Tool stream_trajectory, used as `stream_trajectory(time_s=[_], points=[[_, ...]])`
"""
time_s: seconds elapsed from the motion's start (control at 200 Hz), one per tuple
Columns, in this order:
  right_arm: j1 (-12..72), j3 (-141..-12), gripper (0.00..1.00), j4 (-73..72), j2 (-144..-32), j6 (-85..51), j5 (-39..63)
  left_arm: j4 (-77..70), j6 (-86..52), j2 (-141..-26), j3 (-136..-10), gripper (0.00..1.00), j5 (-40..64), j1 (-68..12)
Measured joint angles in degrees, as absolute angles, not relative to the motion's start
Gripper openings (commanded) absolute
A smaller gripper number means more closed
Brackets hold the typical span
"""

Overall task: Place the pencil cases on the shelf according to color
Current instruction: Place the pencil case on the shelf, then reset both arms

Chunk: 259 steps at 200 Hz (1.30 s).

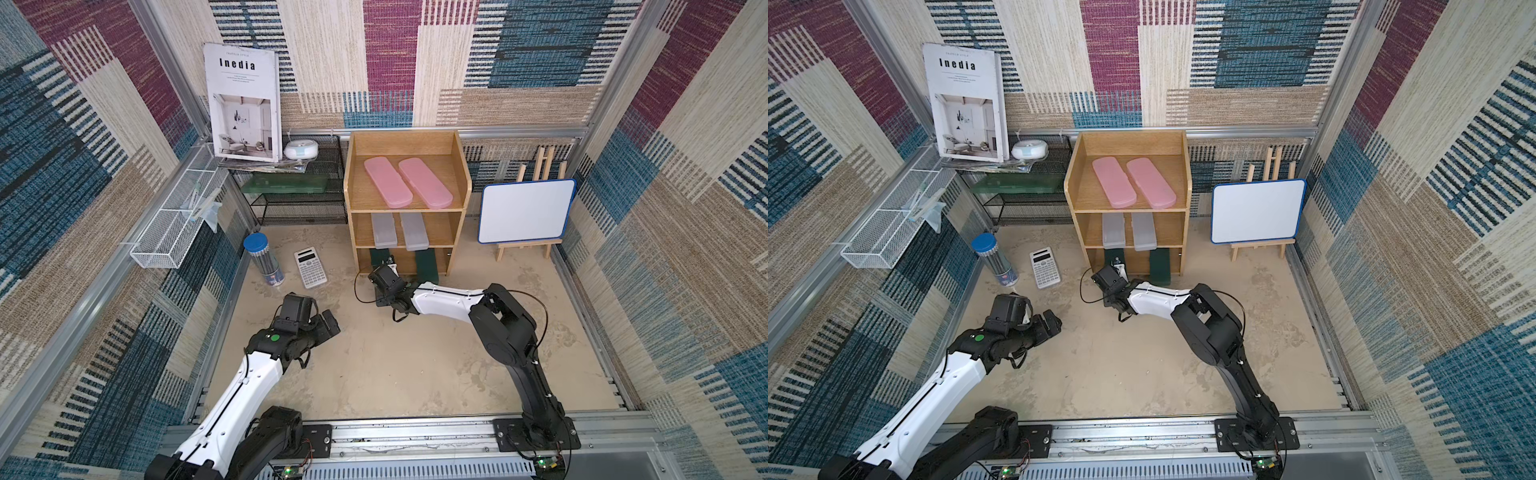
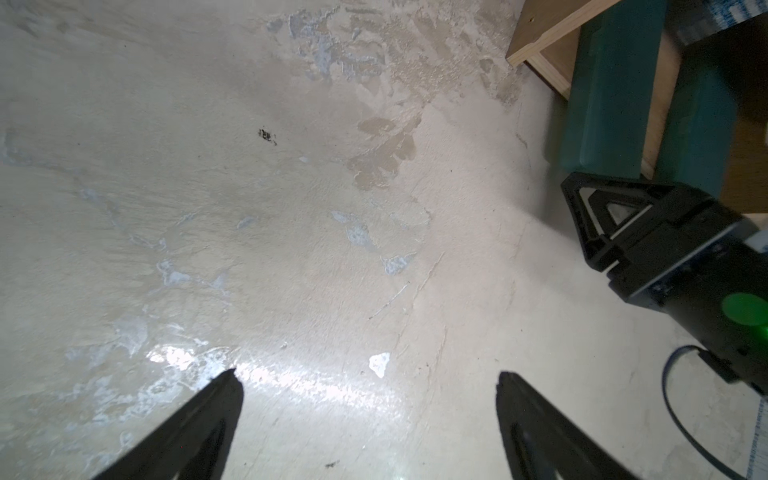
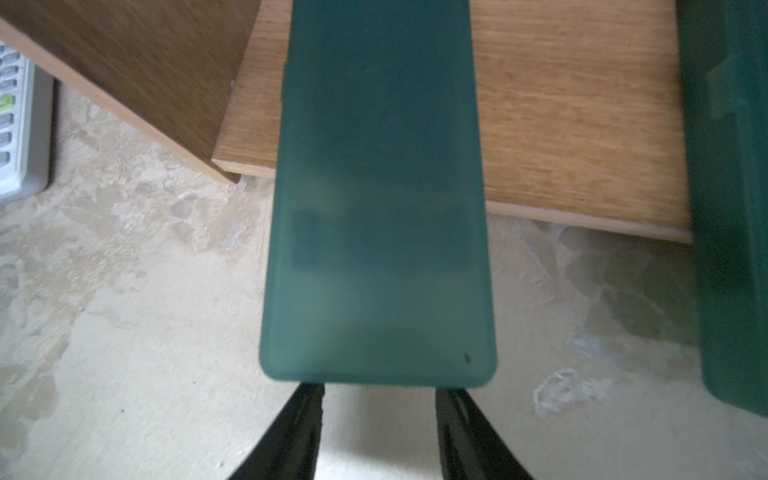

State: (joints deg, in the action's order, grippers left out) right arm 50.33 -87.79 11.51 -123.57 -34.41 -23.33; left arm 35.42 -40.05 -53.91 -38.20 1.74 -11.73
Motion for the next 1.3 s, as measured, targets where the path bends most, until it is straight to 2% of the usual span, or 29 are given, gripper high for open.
stream_trajectory(time_s=[0.065,0.19,0.381,0.616,0.786,0.937,1.112,1.297], points=[[50.52,-85.58,0.6,10.63,-120.7,-34.15,-23.33,36.1,-39.88,-53.36,-38.72,0.99,0.89,-11.73],[51.2,-79.94,0.79,8.54,-113.27,-33.54,-23.44,36.69,-39.88,-50.81,-39.59,0.99,-1.89,-11.77],[52.29,-70.83,1.0,6.81,-101.01,-31.75,-24.8,36.03,-38.57,-49.67,-41.52,0.99,-6.96,-11.88],[51.64,-56.45,0.99,6.55,-82.65,-27.99,-36.73,28.82,-31.22,-54.0,-42.78,0.99,-14.92,-11.97],[43.42,-48.84,0.99,2.98,-74.28,-21.3,-43.07,19.97,-23.42,-56.14,-39.09,0.99,-20.91,-11.94],[31.55,-39.38,0.99,-5.04,-66.57,-13.23,-39.94,11.27,-16.95,-59.22,-34.72,0.99,-27.46,-11.07],[20.18,-29.43,0.99,-17.87,-61.98,-7.68,-33.15,-2.17,-11.14,-65.65,-28.25,0.99,-29.58,-10.39],[13.96,-16.93,0.99,-34.26,-62.17,-3.2,-28.51,-18.68,-6.61,-75.7,-24.38,1.0,-28.25,-9.56]])
